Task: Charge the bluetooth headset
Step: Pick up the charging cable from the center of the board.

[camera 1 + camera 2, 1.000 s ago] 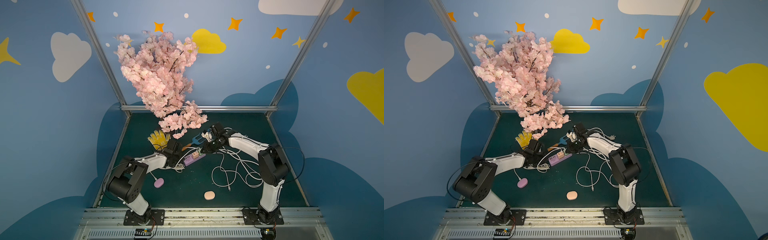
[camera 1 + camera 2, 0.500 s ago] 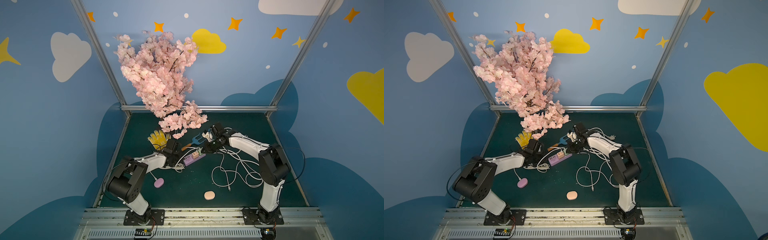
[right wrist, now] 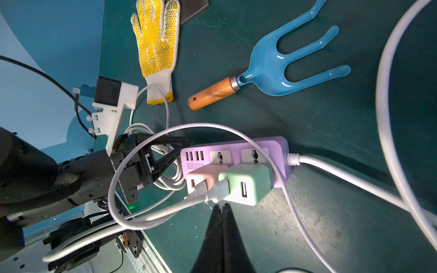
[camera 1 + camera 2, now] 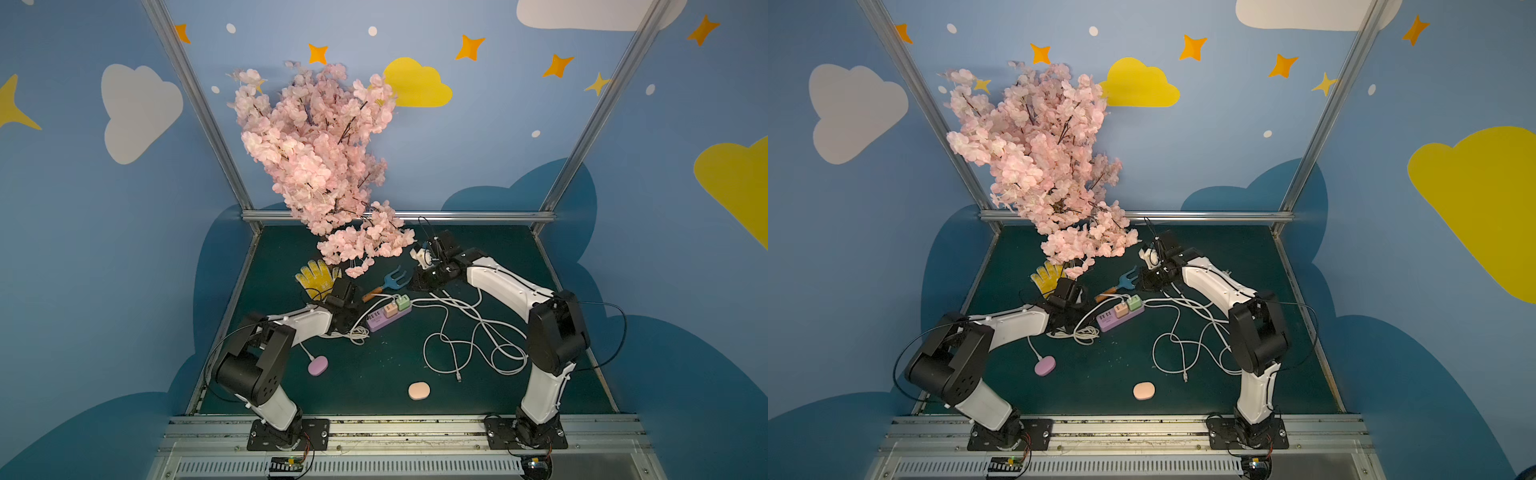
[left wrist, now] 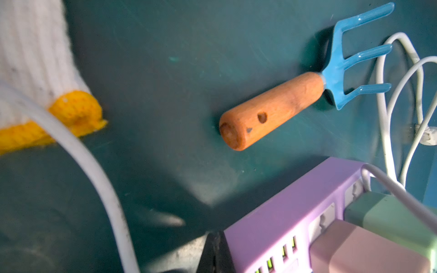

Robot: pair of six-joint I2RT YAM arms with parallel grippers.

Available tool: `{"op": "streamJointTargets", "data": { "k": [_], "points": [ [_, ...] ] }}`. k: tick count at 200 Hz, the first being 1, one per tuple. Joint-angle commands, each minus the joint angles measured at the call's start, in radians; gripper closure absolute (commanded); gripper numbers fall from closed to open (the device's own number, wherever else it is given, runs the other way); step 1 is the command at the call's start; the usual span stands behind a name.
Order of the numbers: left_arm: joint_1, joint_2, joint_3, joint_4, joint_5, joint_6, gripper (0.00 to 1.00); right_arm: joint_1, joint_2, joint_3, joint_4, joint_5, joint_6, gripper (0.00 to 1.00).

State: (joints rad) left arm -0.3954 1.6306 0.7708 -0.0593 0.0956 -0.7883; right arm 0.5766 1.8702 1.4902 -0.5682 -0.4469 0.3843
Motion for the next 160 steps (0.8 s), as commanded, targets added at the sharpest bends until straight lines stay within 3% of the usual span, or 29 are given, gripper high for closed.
{"op": "streamJointTargets", "data": {
  "k": [1, 60, 160],
  "points": [
    [0.008, -0.001, 0.019, -0.007, 0.0, 0.023, 0.97, -0.003, 0.046, -0.05, 0.016, -0.01, 0.01, 1.0],
    [0.012, 0.009, 0.028, -0.008, 0.003, 0.026, 0.96, -0.014, 0.08, -0.159, 0.048, -0.006, 0.026, 1.0],
    [0.028, 0.095, 0.104, 0.007, 0.02, 0.044, 0.97, -0.011, -0.026, -0.089, -0.037, -0.01, -0.042, 1.0]
  ]
}}
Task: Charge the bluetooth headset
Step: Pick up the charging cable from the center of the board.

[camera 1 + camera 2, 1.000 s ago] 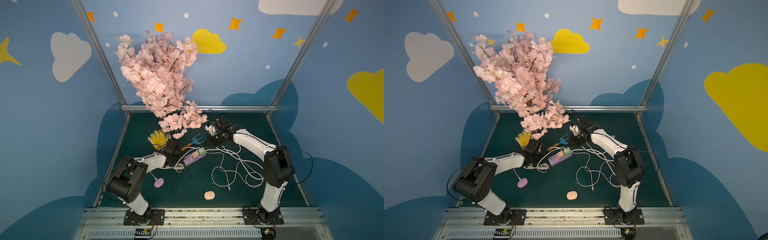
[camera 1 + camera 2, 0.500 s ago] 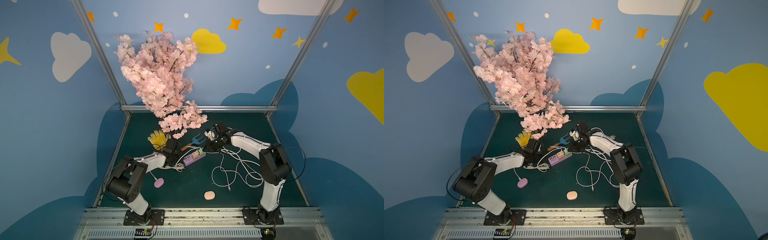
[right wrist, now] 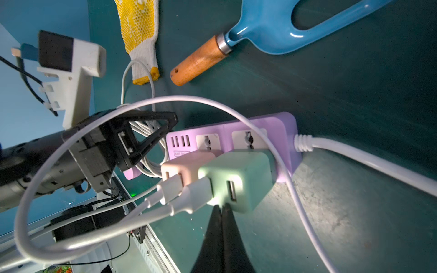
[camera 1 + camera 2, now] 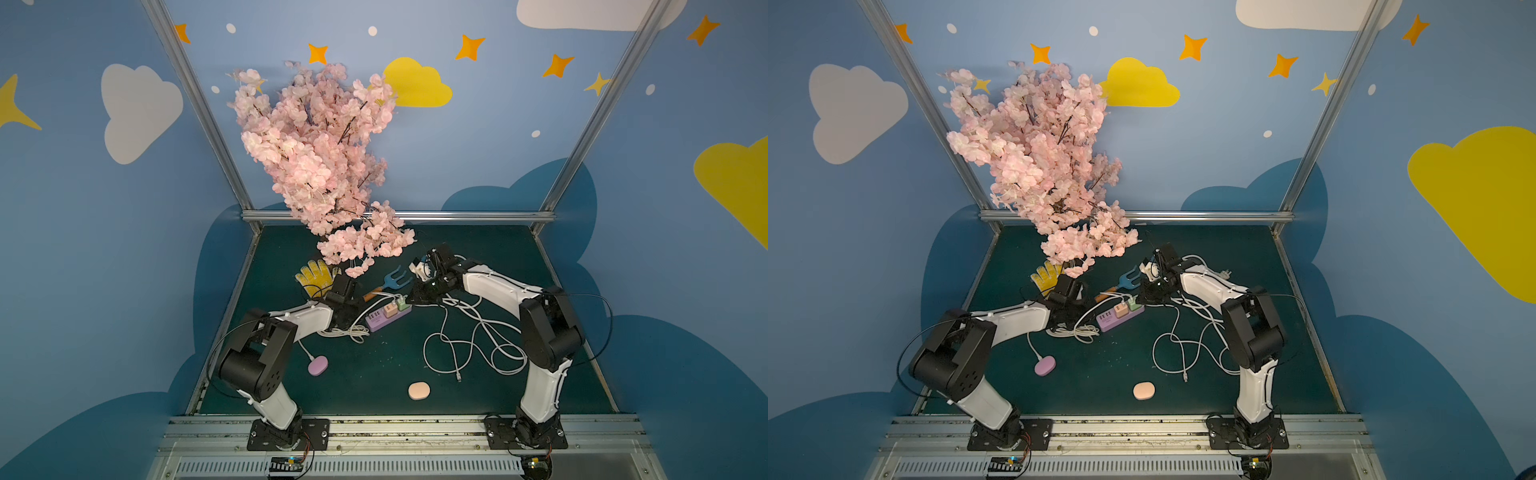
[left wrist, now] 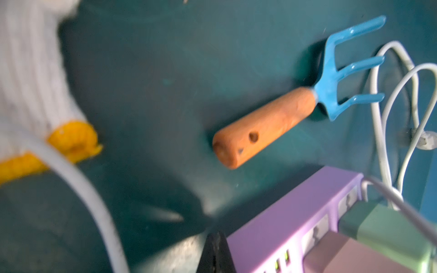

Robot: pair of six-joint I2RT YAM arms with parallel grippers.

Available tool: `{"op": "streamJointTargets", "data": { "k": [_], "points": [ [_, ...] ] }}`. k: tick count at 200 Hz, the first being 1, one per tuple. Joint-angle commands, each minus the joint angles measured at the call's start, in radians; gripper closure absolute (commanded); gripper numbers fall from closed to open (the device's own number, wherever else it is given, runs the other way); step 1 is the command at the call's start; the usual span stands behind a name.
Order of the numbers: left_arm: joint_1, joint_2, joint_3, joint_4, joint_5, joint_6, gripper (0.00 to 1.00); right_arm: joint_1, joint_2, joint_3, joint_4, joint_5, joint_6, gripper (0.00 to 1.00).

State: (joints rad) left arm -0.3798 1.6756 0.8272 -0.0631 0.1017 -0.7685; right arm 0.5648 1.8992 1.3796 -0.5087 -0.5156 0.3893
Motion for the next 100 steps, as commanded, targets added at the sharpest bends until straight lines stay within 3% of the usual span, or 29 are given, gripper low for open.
{"op": "streamJointTargets", "data": {
  "k": [1, 34, 63, 81, 100],
  "points": [
    [0.013, 0.053, 0.048, 0.011, 0.014, 0.024, 0.96, 0.001, -0.058, 0.02, -0.098, 0.06, -0.049, 1.0],
    [0.021, 0.092, 0.107, 0.016, 0.021, 0.04, 0.96, 0.021, -0.161, -0.031, -0.188, 0.137, -0.102, 1.0],
    [0.04, 0.076, 0.132, -0.008, 0.022, 0.068, 0.97, 0.076, -0.234, -0.088, -0.351, 0.3, -0.133, 1.0],
    [0.056, 0.029, 0.126, -0.035, 0.003, 0.081, 0.97, 0.112, -0.27, -0.151, -0.451, 0.412, -0.09, 1.0],
    [0.07, -0.045, 0.105, -0.058, -0.023, 0.095, 0.96, 0.142, -0.318, -0.243, -0.478, 0.42, -0.038, 1.0]
  ]
}}
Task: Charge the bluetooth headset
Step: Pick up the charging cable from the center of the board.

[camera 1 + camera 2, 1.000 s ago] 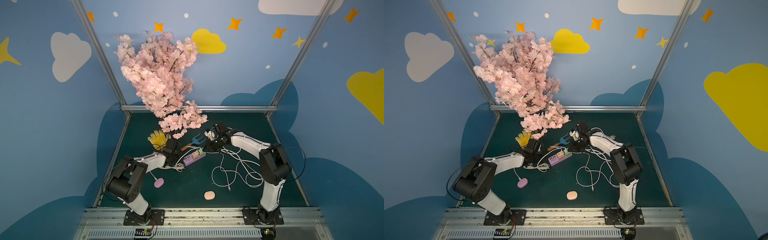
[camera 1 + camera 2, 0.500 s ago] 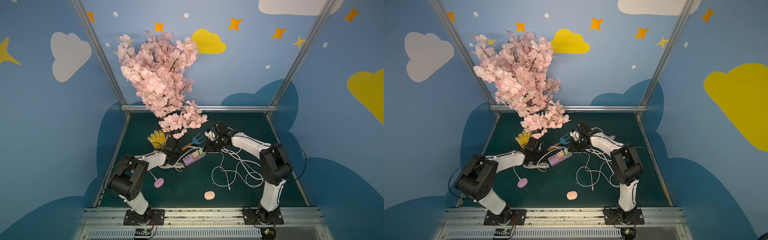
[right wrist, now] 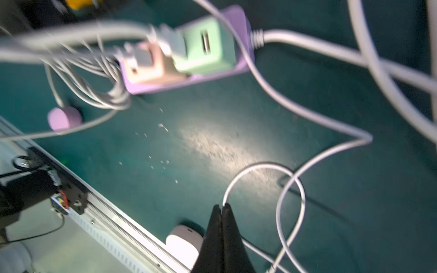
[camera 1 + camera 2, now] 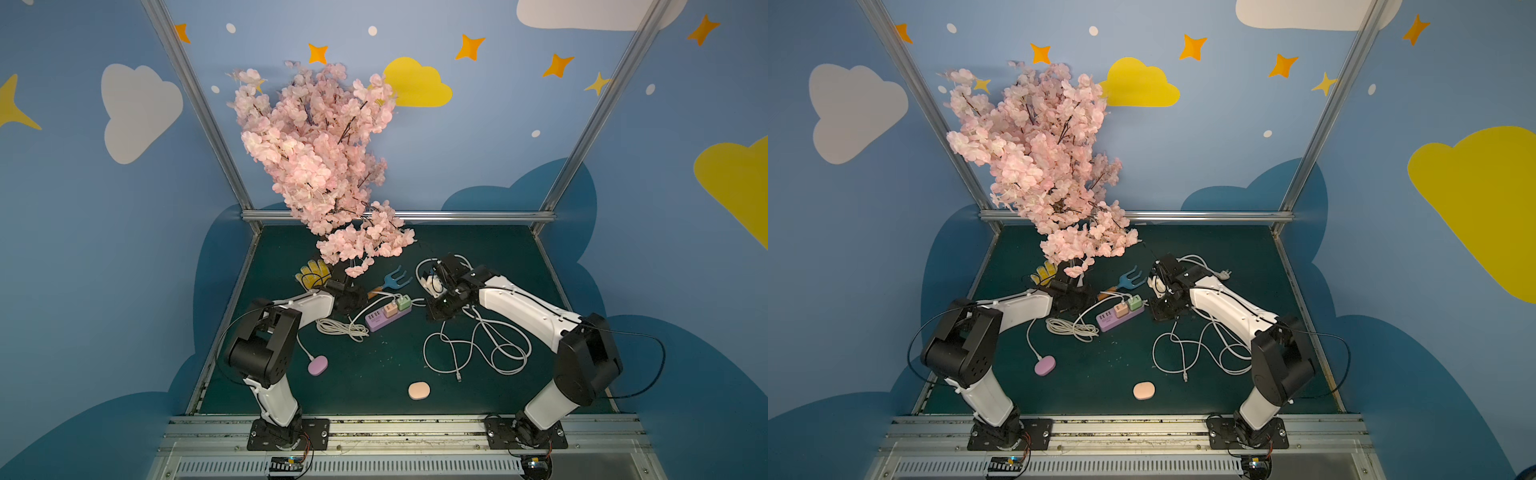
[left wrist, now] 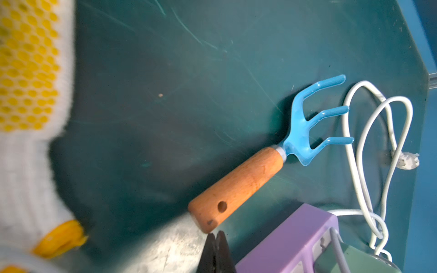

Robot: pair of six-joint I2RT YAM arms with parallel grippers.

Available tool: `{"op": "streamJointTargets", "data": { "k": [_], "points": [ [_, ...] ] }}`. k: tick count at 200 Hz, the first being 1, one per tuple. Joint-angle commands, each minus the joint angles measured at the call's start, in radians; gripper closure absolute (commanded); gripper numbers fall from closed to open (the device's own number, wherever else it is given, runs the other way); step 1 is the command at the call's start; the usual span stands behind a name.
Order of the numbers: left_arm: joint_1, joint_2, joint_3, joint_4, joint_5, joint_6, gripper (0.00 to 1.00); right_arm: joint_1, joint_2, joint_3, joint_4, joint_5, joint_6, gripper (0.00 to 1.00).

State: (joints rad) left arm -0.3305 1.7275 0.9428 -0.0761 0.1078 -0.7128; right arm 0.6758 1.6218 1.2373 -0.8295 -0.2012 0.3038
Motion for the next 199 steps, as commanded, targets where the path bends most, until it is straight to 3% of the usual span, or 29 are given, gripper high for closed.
{"op": "streamJointTargets", "data": {
  "k": [1, 33, 51, 85, 121, 160, 199],
  "points": [
    [0.022, -0.1, -0.012, -0.047, -0.031, 0.041, 0.96, 0.033, -0.043, -0.105, -0.158, 0.106, 0.05, 1.0],
    [0.034, -0.245, -0.047, -0.104, -0.096, 0.063, 0.89, 0.081, -0.114, -0.234, -0.178, 0.099, 0.126, 0.73],
    [0.035, -0.349, -0.076, -0.14, -0.145, 0.082, 0.79, 0.092, -0.114, -0.277, -0.178, 0.102, 0.147, 0.67],
    [0.036, -0.586, -0.163, -0.164, -0.243, 0.096, 0.65, 0.092, -0.068, -0.293, -0.116, 0.082, 0.153, 0.7],
    [0.036, -0.795, -0.229, -0.228, -0.267, 0.122, 0.62, 0.073, -0.006, -0.281, -0.074, 0.091, 0.154, 0.72],
    [0.035, -0.894, -0.265, -0.301, -0.283, 0.127, 0.49, 0.025, 0.007, -0.318, -0.036, 0.083, 0.146, 0.71],
    [0.036, -0.887, -0.273, -0.289, -0.266, 0.115, 0.48, 0.012, 0.001, -0.336, -0.025, 0.076, 0.143, 0.71]
  ]
}}
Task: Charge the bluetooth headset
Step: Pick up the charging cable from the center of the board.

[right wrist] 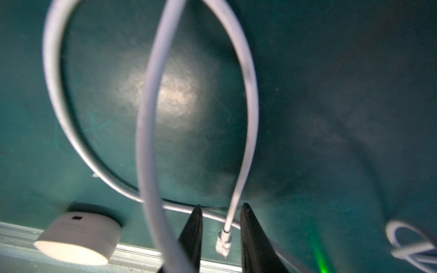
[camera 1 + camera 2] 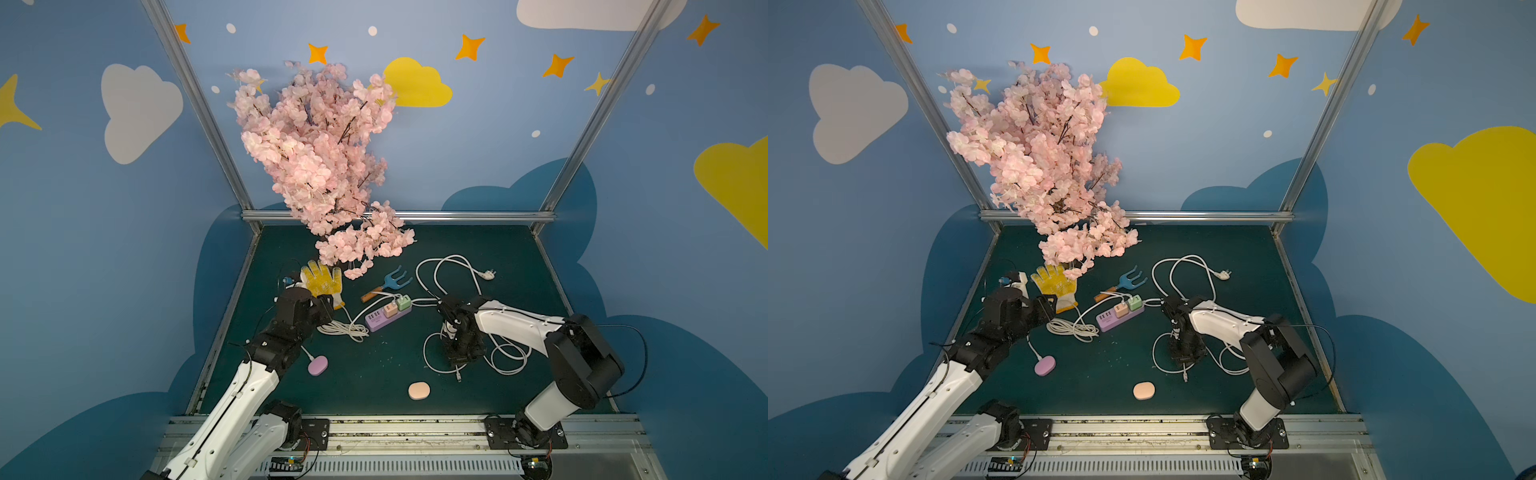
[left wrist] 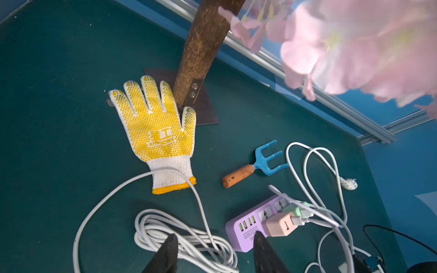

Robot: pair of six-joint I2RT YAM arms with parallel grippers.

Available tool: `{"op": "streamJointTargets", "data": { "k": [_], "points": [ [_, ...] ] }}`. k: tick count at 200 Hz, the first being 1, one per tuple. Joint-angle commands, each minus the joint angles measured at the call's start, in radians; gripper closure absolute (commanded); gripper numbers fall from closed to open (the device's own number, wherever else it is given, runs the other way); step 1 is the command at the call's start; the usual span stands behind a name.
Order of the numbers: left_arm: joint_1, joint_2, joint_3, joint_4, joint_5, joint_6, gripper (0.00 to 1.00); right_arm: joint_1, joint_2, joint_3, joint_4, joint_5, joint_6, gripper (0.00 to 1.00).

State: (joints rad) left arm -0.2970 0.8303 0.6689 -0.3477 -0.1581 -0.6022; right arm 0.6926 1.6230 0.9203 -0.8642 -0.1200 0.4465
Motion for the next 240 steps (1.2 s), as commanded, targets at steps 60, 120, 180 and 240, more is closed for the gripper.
{"op": "streamJointTargets", "data": {
  "k": [60, 120, 180, 240],
  "points": [
    [-0.013, 0.087, 0.051, 0.03, 0.08, 0.004, 0.63, -0.015, 0.033, -0.048, 0.106, -0.15, -0.015, 1.0],
    [-0.093, 0.048, 0.139, -0.008, 0.037, 0.035, 0.72, -0.017, -0.103, 0.139, 0.115, -0.343, -0.035, 1.0],
    [-0.228, 0.021, 0.216, 0.002, 0.048, 0.067, 0.8, -0.053, -0.122, 0.33, 0.281, -0.553, 0.067, 1.0],
    [-0.329, 0.031, 0.178, 0.174, 0.225, 0.047, 0.62, -0.133, -0.094, 0.351, 0.627, -0.725, 0.347, 1.0]
  ]
}}
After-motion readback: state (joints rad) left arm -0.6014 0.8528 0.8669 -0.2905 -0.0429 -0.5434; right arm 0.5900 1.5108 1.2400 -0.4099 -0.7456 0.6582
